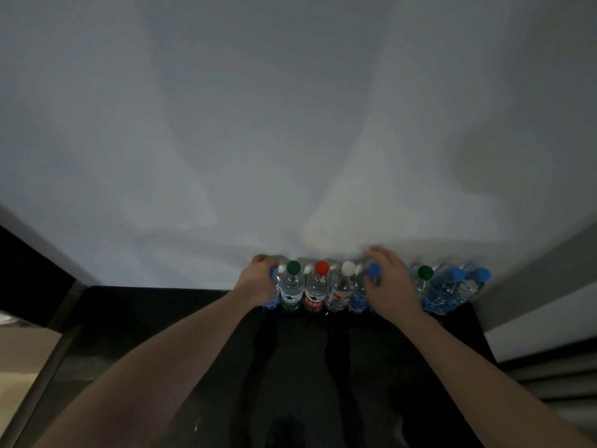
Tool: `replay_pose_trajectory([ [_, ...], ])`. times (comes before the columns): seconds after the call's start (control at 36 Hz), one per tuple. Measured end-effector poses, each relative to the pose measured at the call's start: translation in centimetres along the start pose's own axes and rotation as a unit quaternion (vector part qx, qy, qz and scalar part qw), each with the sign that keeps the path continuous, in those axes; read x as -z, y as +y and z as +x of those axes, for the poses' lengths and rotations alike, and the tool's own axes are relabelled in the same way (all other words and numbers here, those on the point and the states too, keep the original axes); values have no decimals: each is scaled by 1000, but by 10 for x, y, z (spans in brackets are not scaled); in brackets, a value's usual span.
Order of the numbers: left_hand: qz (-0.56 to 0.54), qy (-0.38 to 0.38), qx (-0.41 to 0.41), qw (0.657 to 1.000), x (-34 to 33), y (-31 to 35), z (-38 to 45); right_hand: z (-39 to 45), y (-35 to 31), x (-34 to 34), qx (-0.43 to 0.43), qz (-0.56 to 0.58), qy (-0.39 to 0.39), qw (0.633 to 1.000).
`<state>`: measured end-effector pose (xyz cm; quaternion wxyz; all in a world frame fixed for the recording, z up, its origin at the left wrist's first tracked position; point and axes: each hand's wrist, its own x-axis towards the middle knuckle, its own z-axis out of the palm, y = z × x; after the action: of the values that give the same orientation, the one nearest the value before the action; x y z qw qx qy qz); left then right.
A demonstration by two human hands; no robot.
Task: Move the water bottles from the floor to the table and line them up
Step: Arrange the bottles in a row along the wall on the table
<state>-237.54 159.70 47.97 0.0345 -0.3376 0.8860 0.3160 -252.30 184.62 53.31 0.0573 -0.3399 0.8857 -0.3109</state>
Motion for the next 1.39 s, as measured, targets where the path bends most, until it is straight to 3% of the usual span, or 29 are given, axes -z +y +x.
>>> replay_pose_trajectory([
  [0.11, -123, -34, 54, 990, 0, 5, 2, -10, 50, 43, -75, -23, 119, 990],
  [0.19, -251, -40, 133, 958, -1, 8, 8, -17, 91, 67, -164, -50, 152, 973],
  [0.31, -418, -59, 213, 881, -6, 10, 9, -19, 139, 83, -305, 5, 77, 949],
  [0.42, -429, -77, 230, 870, -15, 12, 11, -12, 164, 88, -316, 26, 0, 948],
  [0.53, -438, -77, 239, 864, -18, 21, 14, 1, 173, 89, -316, 61, 33, 946],
  [0.81, -413, -74, 226, 879, -22, 23, 16, 11, 181, 79, -326, 86, 53, 940],
  [0.97, -394, -36, 261, 880, -25, 21, 14, 10, 186, 82, -328, 87, 44, 940],
  [1.06, -353, -5, 262, 898, -25, 25, 8, 6, 184, 83, -325, 82, 33, 942],
  [1.22, -229, 37, 170, 958, -22, 35, -9, -10, 177, 76, -303, 55, 36, 951],
  [1.39, -135, 54, 74, 987, -10, 41, -42, -38, 142, 60, -285, 74, 53, 954],
])
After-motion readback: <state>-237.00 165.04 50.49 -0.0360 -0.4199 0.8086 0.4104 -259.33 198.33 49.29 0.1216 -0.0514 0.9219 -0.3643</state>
